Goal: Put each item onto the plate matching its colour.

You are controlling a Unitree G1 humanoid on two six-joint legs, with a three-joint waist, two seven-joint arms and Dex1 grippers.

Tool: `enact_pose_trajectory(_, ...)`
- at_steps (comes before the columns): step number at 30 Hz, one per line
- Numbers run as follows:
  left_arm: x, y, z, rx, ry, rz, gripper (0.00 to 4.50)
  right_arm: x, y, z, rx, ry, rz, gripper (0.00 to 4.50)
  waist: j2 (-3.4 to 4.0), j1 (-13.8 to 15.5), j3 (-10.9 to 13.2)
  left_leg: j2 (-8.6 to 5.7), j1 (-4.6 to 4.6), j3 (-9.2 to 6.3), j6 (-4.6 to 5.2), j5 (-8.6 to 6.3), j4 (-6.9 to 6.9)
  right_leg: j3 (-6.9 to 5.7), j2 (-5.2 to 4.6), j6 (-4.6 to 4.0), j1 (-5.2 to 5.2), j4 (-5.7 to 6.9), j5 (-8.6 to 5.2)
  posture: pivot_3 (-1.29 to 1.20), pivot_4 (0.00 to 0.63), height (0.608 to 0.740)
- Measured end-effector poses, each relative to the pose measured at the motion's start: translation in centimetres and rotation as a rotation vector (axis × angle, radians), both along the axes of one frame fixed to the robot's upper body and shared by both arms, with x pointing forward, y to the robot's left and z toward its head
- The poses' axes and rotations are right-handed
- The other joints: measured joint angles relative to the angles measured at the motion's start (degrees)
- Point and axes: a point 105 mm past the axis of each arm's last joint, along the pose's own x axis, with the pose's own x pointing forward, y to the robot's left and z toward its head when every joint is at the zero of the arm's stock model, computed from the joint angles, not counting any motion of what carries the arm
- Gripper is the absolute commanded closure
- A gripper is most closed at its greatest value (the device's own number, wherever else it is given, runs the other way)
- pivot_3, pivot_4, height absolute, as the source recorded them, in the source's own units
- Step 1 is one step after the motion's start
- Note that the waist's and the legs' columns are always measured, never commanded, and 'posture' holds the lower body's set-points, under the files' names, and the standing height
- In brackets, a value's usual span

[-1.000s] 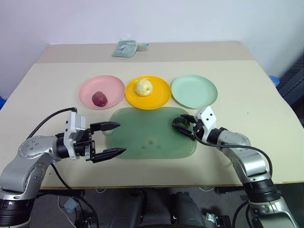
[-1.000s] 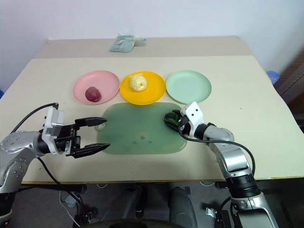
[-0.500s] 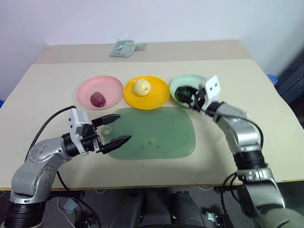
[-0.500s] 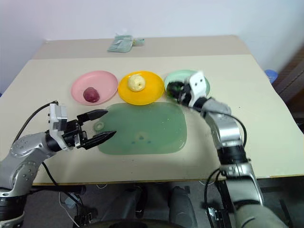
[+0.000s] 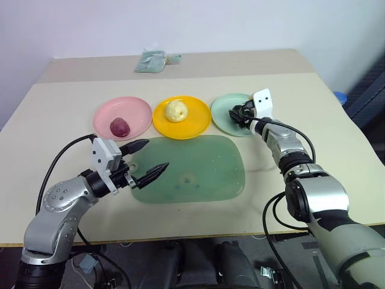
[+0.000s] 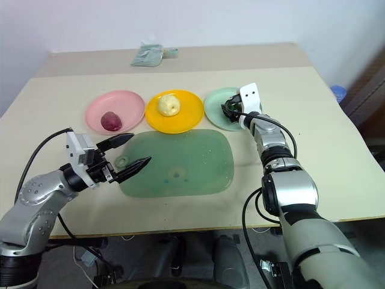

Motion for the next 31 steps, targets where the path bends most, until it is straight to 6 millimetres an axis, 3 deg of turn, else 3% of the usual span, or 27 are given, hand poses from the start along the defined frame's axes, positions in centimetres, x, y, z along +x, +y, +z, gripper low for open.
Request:
enact_pose_trajectory(5, 0.2, 0.2, -0.2, 0.003, 0.002, 0.022, 0.0, -0.6, -0.8, 2.2, 0.008, -0.106, 0.076, 0.01, 0.04, 0.3, 0.02, 0.0, 0.0, 0.01, 0.01, -0.01, 0.04, 0.02, 0.01, 0.01, 0.03, -0.01, 0.0, 0.0, 0.15, 0.74)
enact_pose_trajectory(8, 0.5, 0.6, -0.7, 0.008, 0.012, 0.018, 0.0, -2.4, -1.8, 3.5, 0.003, -0.218, 0.174, 0.01, 0.03, 0.71, 0.01, -0.01, 0.0, -0.02, 0.04, -0.03, 0.08, 0.01, 0.01, 0.01, 0.08, -0.04, 0.0, 0.0, 0.15, 0.74)
enact_pose_trajectory(14, 1.1, 0.6, -0.9, 0.028, -0.002, -0.022, 0.0, -10.9, -4.0, -0.1, -0.017, -0.135, 0.306, 0.01, 0.3, 1.73, 0.05, -0.02, -0.05, 0.0, 0.34, -0.22, 0.08, 0.1, -0.02, 0.01, -0.01, 0.0, 0.0, 0.0, 0.15, 0.74)
enact_pose_trajectory(17, 1.3, 0.4, -0.3, 0.027, -0.018, -0.029, 0.0, -15.1, -4.9, 0.5, -0.066, -0.1, 0.304, 0.01, 0.42, 1.74, 0.04, 0.01, -0.01, 0.0, 0.36, -0.24, 0.07, 0.13, 0.0, 0.01, -0.02, 0.04, 0.0, 0.0, 0.15, 0.74)
enact_pose_trajectory(19, 1.2, 0.5, -0.4, 0.025, -0.01, -0.03, 0.0, -16.6, -5.3, 1.1, -0.081, -0.094, 0.281, 0.01, 0.41, 1.69, 0.02, 0.04, 0.03, 0.01, 0.36, -0.24, 0.08, 0.13, 0.02, 0.01, 0.03, 0.03, 0.0, 0.0, 0.15, 0.74)
enact_pose_trajectory(25, 0.2, 1.5, -1.5, 0.033, 0.054, -0.005, 0.0, -19.7, -5.4, 0.3, -0.075, -0.029, 0.231, 0.01, 0.41, 2.02, 0.02, 0.04, 0.02, 0.01, 0.39, -0.26, 0.07, 0.13, 0.01, 0.0, 0.06, -0.03, 0.0, 0.0, 0.15, 0.74)
enact_pose_trajectory(31, -0.4, 2.0, -2.4, 0.038, 0.094, -0.002, 0.0, -20.0, -5.5, 0.0, -0.062, -0.006, 0.213, 0.01, 0.4, 2.01, 0.03, 0.04, 0.02, 0.01, 0.4, -0.26, 0.11, 0.12, 0.01, -0.02, 0.12, -0.09, -0.02, 0.0, 0.15, 0.74)
